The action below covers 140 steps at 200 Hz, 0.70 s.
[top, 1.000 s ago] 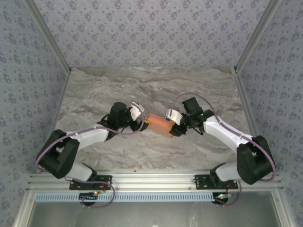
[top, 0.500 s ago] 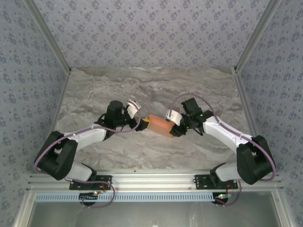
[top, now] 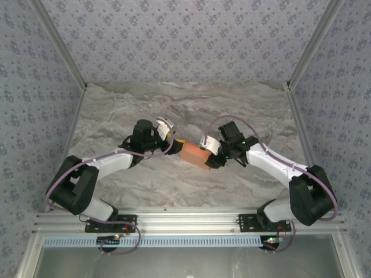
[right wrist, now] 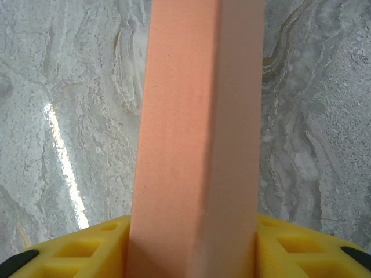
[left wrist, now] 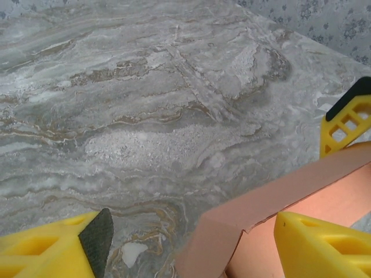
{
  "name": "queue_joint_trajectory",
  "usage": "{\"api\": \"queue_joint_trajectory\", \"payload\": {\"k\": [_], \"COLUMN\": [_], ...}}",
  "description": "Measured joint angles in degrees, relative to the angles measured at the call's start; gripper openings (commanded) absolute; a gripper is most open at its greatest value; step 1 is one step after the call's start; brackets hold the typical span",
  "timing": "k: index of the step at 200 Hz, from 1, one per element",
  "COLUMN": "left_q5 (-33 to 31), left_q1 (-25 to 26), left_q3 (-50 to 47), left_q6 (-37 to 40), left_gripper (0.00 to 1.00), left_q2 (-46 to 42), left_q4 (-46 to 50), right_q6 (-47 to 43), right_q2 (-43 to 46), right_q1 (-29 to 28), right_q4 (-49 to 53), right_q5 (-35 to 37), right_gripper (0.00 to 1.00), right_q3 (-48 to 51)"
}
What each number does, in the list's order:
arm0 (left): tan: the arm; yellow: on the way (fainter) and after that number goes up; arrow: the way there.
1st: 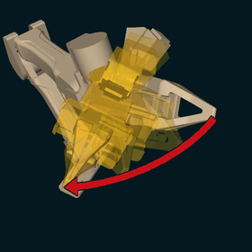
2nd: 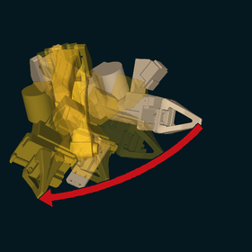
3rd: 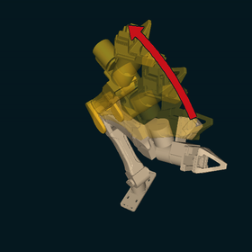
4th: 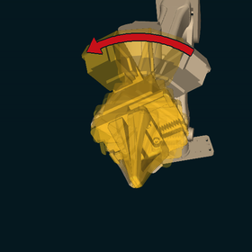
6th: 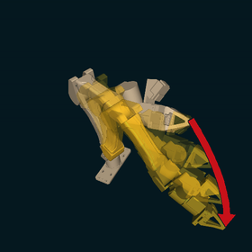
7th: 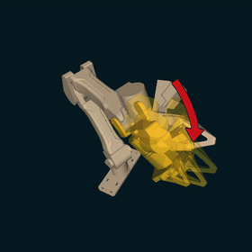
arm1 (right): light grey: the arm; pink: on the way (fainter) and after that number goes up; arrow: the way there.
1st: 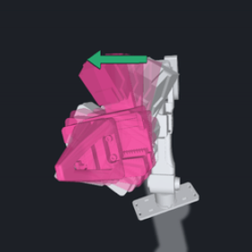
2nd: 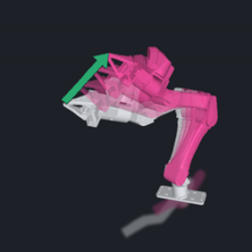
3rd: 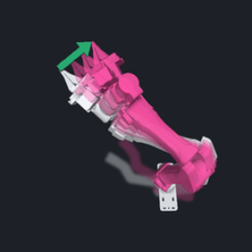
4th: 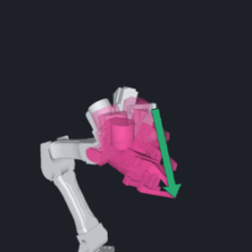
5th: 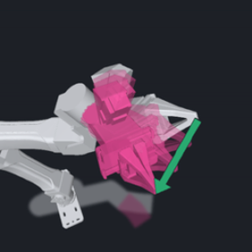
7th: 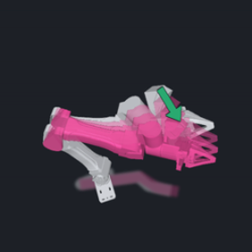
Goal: Fold the paper box
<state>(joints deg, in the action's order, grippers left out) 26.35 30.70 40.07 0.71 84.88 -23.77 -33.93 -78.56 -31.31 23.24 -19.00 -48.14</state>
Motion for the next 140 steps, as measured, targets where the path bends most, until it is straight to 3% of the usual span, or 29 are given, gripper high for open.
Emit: {"api": "queue_joint_trajectory", "payload": {"k": [96,117,140], "left_q5": [-0.2,-0.4,-0.7], "left_q1": [1.1,1.2,1.0], "left_q3": [3.6,3.7,3.6], "left_q6": [0.3,0.2,-0.8], "left_gripper": [0.56,0.57,0.72], "left_q2": [0.1,0.0,-0.8], "left_q4": [5.9,6.5,7.1], "right_q6": [0.4,0.3,0.3], "right_q2": [-0.7,-0.7,-0.9], "right_q1": [-0.5,-0.5,-0.5], "right_q4": [-0.5,-0.6,-0.6], "right_q5": [0.8,0.9,0.8], "right_gripper": [0.5,0.49,0.49], "right_q3": [0.0,0.0,0.0]}}
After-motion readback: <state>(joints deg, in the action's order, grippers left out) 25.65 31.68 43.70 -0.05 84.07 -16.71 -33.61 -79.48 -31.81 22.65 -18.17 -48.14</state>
